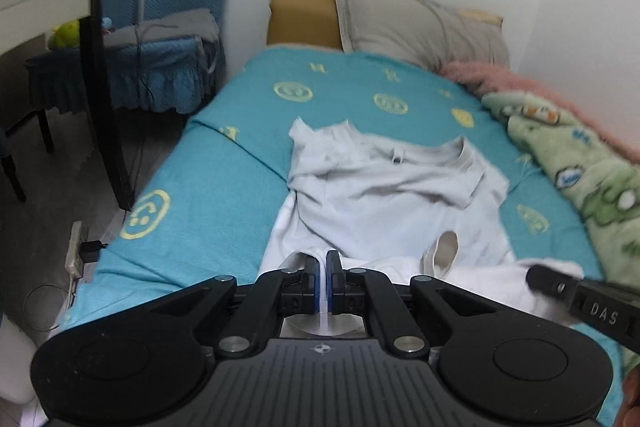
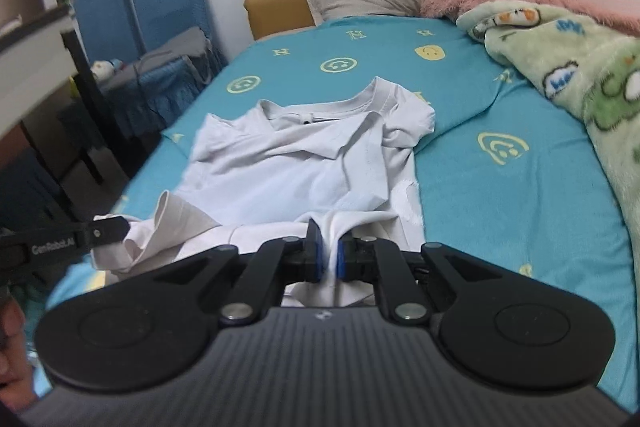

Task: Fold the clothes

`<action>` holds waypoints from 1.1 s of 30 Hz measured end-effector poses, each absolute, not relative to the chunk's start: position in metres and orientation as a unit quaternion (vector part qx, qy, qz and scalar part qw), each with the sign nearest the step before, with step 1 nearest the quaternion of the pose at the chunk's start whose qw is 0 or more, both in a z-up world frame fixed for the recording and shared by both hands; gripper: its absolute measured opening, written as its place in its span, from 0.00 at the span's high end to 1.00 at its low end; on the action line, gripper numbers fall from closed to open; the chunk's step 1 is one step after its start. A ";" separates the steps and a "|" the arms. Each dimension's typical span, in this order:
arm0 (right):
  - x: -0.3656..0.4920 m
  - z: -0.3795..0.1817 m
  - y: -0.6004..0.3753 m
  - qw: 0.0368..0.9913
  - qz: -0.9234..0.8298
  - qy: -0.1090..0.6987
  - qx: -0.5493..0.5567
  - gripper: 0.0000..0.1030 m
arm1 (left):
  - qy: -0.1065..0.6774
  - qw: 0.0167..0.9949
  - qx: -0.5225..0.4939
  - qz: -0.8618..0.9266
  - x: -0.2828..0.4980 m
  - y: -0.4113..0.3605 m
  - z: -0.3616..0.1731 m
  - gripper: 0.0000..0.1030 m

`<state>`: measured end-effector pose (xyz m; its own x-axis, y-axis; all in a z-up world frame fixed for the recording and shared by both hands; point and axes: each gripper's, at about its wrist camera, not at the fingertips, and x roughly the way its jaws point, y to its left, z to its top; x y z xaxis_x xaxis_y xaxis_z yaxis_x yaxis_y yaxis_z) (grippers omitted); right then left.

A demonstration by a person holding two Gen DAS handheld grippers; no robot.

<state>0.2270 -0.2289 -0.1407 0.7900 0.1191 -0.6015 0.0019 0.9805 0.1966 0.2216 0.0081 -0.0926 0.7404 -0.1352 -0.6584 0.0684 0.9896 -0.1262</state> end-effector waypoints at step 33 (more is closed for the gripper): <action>0.149 -0.095 -0.225 0.962 -0.003 0.263 0.078 0.19 | 0.327 0.942 -0.025 -0.067 0.116 0.009 -0.040 0.14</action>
